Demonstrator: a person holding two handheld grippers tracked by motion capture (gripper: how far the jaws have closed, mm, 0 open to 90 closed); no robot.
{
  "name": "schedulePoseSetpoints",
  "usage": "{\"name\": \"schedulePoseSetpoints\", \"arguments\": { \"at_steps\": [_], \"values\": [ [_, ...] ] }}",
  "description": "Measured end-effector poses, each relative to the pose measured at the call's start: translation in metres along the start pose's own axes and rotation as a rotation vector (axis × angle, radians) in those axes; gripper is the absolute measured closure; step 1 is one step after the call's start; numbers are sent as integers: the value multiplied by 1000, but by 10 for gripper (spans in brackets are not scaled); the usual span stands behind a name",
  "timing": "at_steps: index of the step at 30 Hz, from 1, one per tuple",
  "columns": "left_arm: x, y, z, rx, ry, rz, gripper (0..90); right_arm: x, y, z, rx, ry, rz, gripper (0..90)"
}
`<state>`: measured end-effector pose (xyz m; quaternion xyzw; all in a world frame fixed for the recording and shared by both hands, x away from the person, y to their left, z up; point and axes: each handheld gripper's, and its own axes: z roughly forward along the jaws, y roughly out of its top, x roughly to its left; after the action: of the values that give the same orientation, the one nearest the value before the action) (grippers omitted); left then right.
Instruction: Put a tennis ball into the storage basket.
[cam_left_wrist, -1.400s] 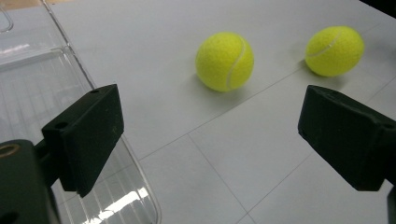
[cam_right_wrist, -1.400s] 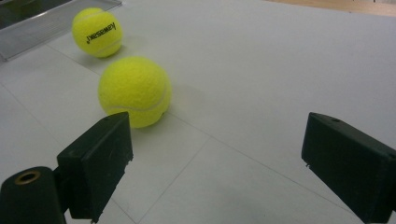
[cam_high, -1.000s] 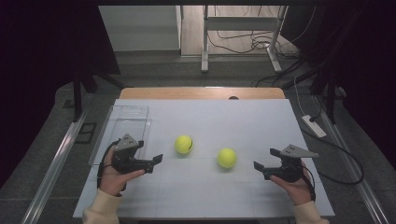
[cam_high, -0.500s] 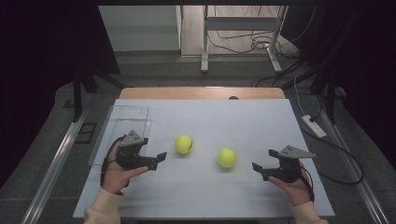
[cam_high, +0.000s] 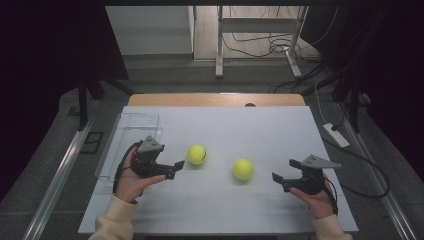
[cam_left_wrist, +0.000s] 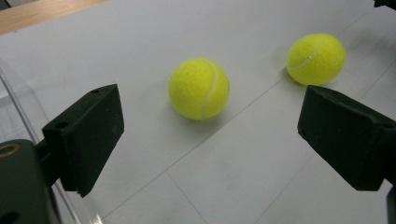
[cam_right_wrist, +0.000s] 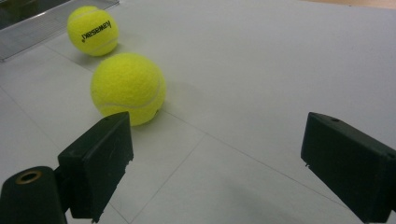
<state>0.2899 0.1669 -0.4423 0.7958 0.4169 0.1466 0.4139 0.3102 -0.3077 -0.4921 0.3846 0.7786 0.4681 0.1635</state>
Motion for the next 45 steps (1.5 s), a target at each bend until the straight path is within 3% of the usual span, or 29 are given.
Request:
{"name": "schedulePoseSetpoints", "arguments": {
  "at_steps": [45],
  "values": [
    [-6,46,49,117,0,61,79,-2,-6,0,21,-28,11,96]
  ]
}}
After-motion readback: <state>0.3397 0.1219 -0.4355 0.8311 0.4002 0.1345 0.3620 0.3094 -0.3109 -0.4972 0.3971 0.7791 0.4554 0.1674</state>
